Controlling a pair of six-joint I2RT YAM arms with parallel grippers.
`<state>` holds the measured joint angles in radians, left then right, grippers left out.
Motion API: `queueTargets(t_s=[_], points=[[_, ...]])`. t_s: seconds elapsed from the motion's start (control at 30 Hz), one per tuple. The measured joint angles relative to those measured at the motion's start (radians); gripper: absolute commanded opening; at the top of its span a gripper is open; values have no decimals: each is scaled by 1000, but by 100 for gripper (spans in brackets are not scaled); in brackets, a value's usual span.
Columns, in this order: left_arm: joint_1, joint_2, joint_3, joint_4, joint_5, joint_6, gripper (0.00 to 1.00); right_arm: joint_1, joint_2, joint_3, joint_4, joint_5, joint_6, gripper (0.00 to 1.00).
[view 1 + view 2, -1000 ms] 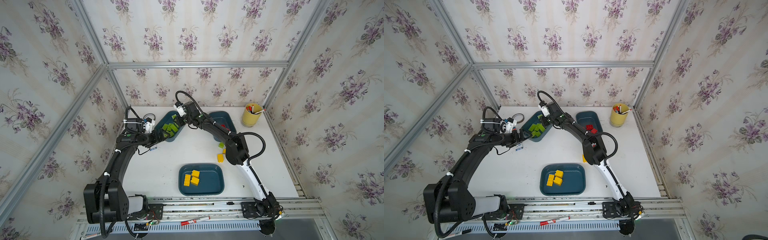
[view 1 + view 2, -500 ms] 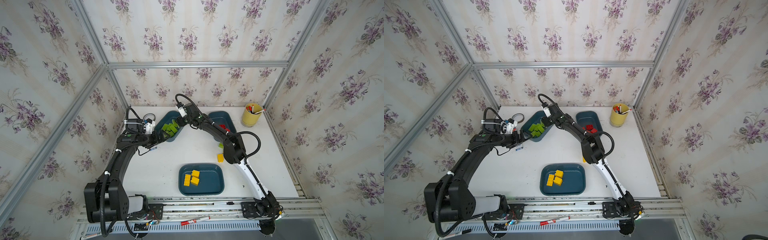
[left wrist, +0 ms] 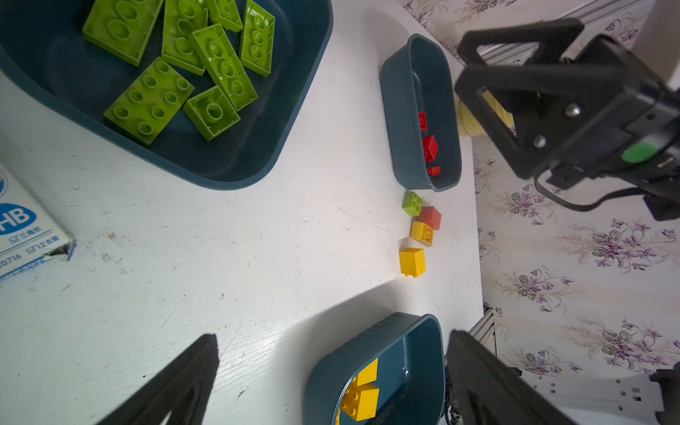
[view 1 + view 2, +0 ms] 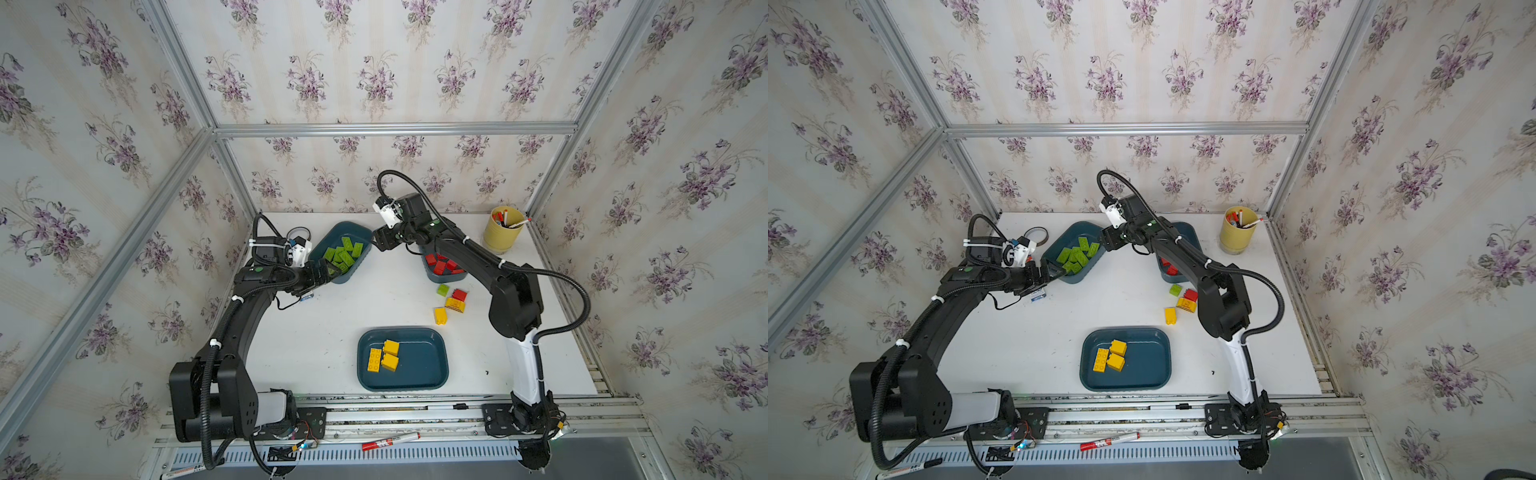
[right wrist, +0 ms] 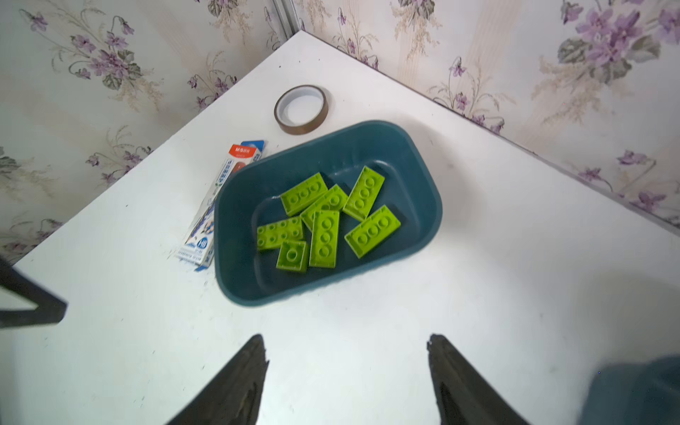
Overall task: Sort the legos into containers by color
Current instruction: 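Move the right gripper back over the remaining bricks by the cup-side bin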
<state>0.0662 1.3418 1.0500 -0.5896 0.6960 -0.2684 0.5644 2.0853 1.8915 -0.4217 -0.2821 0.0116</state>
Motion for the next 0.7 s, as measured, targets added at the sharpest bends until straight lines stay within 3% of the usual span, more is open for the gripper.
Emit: queueTargets(t_s=[0.27,0.7], points=[[-14,8,-2,8,33,-14,99,-26,-269,-365,-80,14,65,74],[-43,34,3,22,42,-30,99,-110,-500,-721,-168,135,318,74]])
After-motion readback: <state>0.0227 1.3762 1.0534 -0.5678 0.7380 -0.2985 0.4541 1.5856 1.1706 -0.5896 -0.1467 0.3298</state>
